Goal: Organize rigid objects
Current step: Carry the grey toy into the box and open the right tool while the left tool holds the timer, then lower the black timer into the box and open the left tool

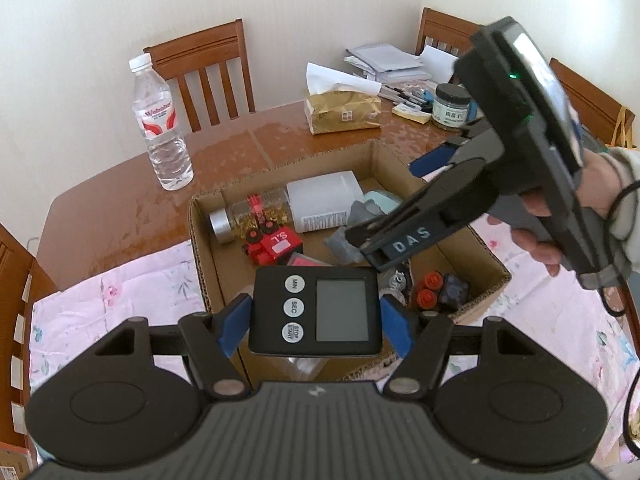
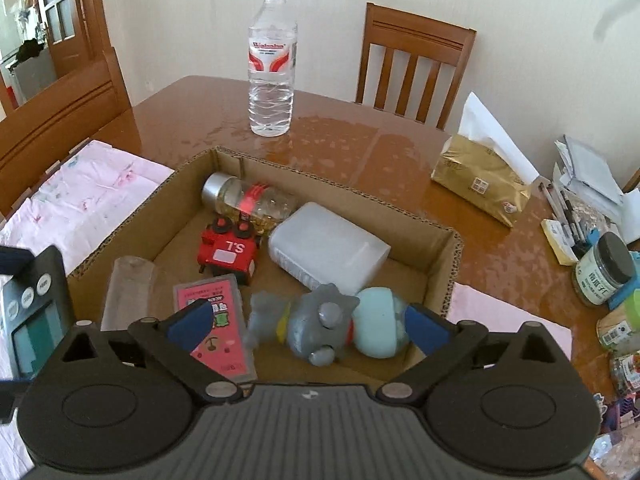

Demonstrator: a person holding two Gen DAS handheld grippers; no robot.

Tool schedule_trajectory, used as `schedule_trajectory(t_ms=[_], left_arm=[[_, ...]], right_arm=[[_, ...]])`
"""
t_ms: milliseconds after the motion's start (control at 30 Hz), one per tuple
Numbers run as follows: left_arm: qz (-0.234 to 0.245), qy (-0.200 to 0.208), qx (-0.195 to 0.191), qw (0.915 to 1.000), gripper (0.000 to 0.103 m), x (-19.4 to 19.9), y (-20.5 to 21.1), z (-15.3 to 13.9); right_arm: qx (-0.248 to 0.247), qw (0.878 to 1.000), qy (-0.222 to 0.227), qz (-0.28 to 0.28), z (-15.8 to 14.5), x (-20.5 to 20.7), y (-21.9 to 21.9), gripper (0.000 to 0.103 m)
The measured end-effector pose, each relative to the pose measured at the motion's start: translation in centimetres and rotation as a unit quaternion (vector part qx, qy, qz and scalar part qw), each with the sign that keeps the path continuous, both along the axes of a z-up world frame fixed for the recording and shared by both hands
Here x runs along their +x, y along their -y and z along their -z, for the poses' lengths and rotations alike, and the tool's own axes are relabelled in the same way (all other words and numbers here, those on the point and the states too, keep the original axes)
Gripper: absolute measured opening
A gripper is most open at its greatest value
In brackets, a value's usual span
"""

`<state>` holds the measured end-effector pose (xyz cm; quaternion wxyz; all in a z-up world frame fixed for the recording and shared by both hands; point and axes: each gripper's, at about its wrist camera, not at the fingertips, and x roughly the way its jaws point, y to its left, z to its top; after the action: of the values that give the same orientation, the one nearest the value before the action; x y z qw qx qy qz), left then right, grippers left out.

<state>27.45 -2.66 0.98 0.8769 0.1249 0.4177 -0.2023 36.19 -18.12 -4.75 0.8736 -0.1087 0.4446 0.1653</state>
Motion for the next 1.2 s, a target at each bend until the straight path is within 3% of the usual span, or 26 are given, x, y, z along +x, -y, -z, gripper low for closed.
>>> schedule_trajectory(t_ms=[300,800,933,1200], left_arm=[[-0.003,-0.002,0.005,1.0000,0.069,2.4,0.8,0.7],[-0.020,-0.010,0.044,0.9988,0.069,6.3,2.7,4.9],[-0.043,0.011,0.049,0.9978,0.095,6.6,2.4,4.7],[-0.075,0.061,0.040,0.9946,0.098,5.7,1.2,2.4]], right_arm=[[-0.006,0.999,-0.014,0.038,-0.5,-0.8,2.9,0.103],[-0.012,0.999,-0.013,0.051,-1.3,-3.3,4.4,0.103],[-0.011,0.999,-0.012,0.049,-1.5,-3.7,4.3,0.103],[-0.015,0.999,-0.009,0.041,-2.1,-4.5,3.5,0.103]])
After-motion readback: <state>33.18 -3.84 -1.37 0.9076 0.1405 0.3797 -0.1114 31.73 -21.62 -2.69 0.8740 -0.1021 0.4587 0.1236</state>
